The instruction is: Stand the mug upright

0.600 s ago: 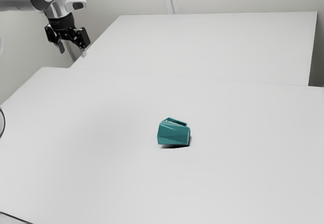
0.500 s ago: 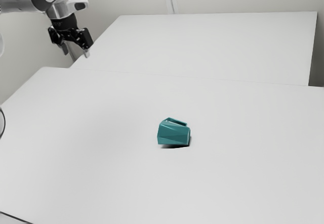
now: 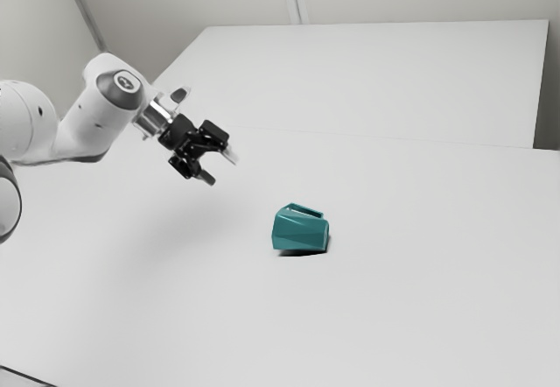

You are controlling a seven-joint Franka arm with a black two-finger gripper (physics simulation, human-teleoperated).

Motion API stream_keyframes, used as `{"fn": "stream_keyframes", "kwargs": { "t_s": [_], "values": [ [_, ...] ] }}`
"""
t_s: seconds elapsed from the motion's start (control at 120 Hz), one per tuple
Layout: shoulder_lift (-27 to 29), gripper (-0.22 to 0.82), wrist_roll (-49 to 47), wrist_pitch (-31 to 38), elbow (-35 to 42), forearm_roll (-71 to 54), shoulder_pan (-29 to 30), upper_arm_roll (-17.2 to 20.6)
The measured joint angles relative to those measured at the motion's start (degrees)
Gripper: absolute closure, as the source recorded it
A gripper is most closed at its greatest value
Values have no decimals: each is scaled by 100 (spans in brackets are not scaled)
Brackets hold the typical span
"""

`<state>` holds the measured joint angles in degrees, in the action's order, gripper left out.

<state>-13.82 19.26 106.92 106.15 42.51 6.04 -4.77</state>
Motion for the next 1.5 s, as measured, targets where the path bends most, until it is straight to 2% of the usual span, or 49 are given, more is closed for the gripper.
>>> {"fn": "stream_keyframes", "kwargs": {
  "t_s": [0.225,0.533,0.833,1.5],
  "values": [
    [-243,0,1216,695,742,1412,-101,-15],
    [-705,0,2366,1092,839,2292,-514,30],
    [-818,0,3136,967,1176,3302,-506,45],
    [-562,0,4023,858,1468,3543,-655,213]
  ]
}}
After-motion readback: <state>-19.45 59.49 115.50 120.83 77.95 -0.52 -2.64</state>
